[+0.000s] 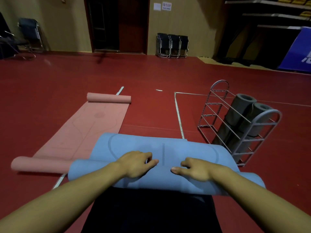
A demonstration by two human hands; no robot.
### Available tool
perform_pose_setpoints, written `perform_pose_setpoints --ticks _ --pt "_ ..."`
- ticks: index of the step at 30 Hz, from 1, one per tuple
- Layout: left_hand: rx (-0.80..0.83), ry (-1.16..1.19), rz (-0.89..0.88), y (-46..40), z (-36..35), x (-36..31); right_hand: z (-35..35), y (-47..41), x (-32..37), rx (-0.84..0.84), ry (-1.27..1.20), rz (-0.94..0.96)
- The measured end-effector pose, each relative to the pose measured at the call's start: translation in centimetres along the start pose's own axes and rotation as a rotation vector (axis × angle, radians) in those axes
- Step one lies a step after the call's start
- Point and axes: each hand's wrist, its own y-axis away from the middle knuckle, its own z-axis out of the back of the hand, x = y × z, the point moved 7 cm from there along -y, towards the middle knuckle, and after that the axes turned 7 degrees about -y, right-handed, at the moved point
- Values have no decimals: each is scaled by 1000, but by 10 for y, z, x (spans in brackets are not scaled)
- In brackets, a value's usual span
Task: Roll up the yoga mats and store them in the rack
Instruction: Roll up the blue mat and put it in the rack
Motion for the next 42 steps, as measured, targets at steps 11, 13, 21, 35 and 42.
perform_pose_setpoints --ticks 11,13,21,35,42 --pt "-470 -407 -46 4 32 -36 4 -8 -14 -136 -51 -93" --pt "-594 -414 -24 14 28 -41 5 -8 -16 -162 -60 -97" --pt "-330 -99 75 12 11 -21 7 -11 -17 -208 -116 -106" --pt "-311 -154 142 -21 23 -16 -7 3 6 -395 218 -78" --pt "-726 -316 8 0 28 -35 -2 -2 7 -602 384 -80"
